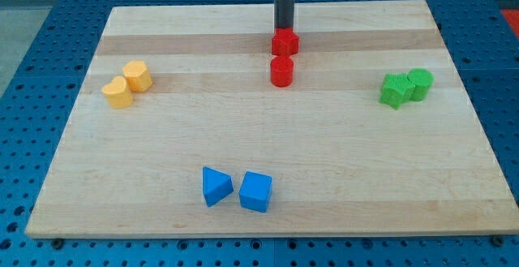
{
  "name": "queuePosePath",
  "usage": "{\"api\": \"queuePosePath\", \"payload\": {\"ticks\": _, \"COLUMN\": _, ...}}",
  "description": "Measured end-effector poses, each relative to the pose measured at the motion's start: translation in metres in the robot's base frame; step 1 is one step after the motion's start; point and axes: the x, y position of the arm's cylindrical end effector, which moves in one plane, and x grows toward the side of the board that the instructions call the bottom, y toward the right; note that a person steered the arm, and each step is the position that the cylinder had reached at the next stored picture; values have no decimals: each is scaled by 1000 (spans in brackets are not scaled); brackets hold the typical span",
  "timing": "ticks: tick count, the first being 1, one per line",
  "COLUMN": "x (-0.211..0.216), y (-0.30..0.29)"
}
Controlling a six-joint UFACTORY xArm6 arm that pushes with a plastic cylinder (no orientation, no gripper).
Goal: Move the red star into the red circle
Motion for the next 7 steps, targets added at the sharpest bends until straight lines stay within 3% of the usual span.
{"api": "queuePosePath", "payload": {"ticks": 4, "x": 30, "y": -4}}
{"api": "queuePosePath", "payload": {"ticks": 5, "x": 9, "y": -9}}
{"api": "queuePosePath", "payload": {"ticks": 6, "x": -46, "y": -30}}
{"api": "queuePosePath", "payload": {"ticks": 7, "x": -60, "y": -35}}
